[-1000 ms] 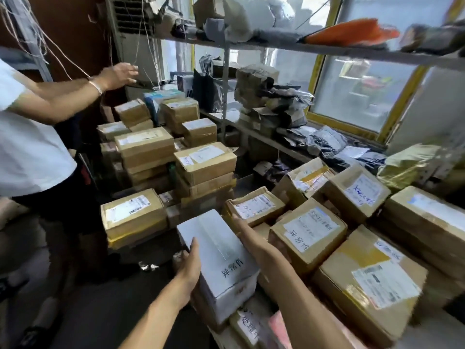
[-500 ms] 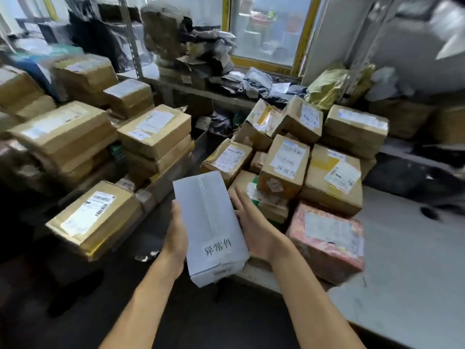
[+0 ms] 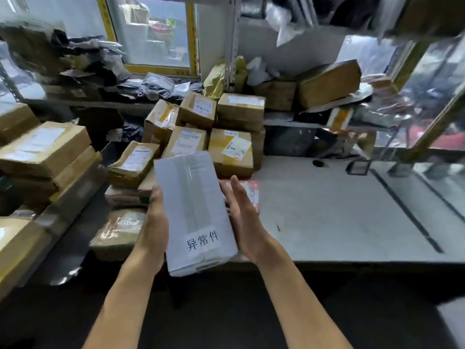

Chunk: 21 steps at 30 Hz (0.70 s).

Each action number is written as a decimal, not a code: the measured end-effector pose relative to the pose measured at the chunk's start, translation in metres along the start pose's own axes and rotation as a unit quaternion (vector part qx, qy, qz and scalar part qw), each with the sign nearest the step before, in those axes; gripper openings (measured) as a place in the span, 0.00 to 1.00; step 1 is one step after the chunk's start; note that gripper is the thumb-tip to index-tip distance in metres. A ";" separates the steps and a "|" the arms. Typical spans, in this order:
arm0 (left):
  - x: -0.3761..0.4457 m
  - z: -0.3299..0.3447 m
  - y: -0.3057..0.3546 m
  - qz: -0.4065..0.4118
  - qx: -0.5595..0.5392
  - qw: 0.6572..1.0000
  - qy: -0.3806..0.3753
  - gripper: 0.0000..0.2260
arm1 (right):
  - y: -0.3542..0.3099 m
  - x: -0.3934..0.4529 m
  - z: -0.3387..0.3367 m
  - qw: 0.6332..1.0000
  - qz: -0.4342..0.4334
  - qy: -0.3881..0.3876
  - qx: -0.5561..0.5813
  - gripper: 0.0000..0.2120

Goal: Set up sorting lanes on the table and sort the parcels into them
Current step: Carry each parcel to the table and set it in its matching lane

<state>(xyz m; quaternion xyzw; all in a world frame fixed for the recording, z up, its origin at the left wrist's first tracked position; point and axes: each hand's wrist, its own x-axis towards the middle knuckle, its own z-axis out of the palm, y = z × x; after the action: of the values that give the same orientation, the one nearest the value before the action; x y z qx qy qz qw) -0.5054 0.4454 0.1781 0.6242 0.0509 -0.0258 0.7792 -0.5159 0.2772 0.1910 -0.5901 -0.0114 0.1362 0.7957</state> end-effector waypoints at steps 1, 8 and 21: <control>-0.006 0.025 -0.006 -0.013 0.000 1.000 -0.019 0.28 | -0.003 -0.015 -0.020 1.000 -0.013 0.020 0.003 0.33; -0.045 0.188 -0.063 -0.084 -0.004 0.991 -0.101 0.28 | -0.022 -0.122 -0.154 0.989 -0.032 0.142 0.029 0.24; -0.056 0.451 -0.130 -0.172 0.092 0.917 -0.348 0.29 | -0.067 -0.244 -0.336 0.916 -0.094 0.374 0.114 0.26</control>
<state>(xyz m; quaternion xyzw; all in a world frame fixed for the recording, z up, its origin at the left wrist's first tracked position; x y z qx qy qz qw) -0.5536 -0.0239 0.1557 0.6266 -0.1197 -0.3794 0.6702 -0.6774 -0.1116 0.1870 -0.4993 0.2466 -0.1695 0.8131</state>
